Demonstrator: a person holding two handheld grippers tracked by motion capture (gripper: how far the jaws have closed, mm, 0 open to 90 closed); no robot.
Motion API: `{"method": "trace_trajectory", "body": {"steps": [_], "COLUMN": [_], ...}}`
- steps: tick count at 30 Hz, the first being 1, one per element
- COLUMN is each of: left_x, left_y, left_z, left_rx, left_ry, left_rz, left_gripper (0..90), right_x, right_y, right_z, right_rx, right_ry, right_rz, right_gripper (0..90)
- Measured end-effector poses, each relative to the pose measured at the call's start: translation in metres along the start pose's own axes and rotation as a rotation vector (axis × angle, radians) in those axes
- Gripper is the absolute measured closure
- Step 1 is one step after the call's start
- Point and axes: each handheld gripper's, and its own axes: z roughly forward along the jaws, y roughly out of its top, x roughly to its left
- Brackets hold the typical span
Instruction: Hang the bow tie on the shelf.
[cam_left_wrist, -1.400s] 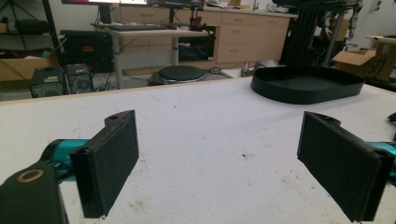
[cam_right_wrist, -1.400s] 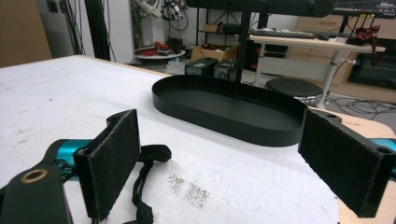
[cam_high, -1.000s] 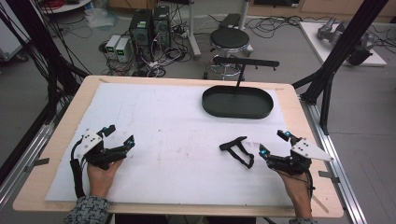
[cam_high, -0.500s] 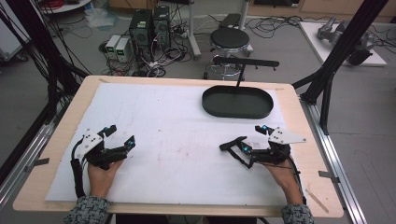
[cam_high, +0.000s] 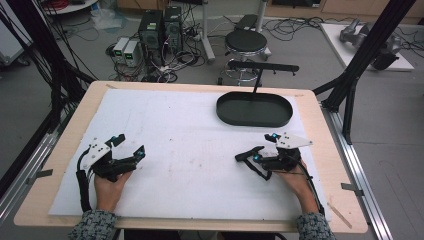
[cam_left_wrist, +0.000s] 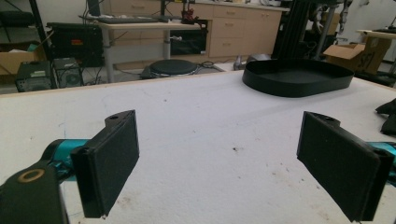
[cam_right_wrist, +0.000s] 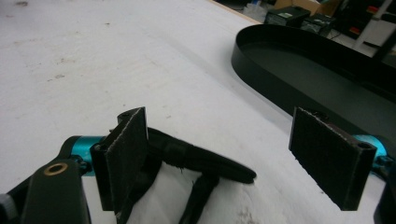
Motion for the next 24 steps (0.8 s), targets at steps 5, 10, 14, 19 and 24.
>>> {"method": "trace_trajectory", "body": {"steps": [5,10,14,19,24], "left_x": [0.001,0.001,0.001,0.001,0.001], "left_y": [0.000,0.000,0.000,0.000,0.000], "left_z": [-0.001,0.000,0.000,0.000,0.000], "left_rx": [0.005,0.008,0.011,0.010,0.009], "left_ry": [-0.002,0.002,0.003,0.007,0.010], "left_rz": [0.002,-0.007,-0.006,-0.008,-0.014], "left_gripper": [13.1,13.1,13.1,13.1,13.1], "right_x": [0.001,0.001,0.002,0.005,0.008], "right_y": [0.006,0.001,-0.003,-0.005,-0.005], "right_z": [0.014,0.021,0.025,0.030,0.032], "right_rx": [0.039,0.085,0.126,0.164,0.192], "right_ry": [0.058,0.108,0.111,0.117,0.112], "right_rz": [-0.038,-0.057,-0.076,-0.109,-0.153], "right_gripper": [19.9,22.7,23.7,30.1,38.3]}}
